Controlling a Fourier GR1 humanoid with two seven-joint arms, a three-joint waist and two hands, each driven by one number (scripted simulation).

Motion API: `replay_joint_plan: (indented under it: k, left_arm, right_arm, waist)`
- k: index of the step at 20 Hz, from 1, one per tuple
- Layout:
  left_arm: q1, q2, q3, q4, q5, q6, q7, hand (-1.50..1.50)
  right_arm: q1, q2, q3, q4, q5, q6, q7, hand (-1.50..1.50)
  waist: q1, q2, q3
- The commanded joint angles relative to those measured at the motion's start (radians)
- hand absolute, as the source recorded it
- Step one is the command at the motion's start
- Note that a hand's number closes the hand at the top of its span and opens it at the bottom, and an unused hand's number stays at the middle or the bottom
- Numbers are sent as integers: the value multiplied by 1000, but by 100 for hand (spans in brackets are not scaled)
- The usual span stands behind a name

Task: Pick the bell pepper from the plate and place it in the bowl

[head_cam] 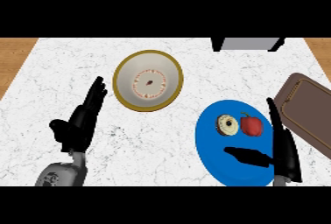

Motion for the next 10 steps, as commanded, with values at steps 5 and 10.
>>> replay_joint_plan:
  k: [5,10]
  left_arm:
    - [9,29,47,-3,12,-59,-13,0]
    - [-59,-7,53,19,-10,-38,29,0]
  right_arm:
    - [-60,21,-26,181,110,-89,6,-150]
    - [-44,-6,-36,231,142,-88,-19,-150]
  waist:
    - [3,1,0]
    - [-1,0,0]
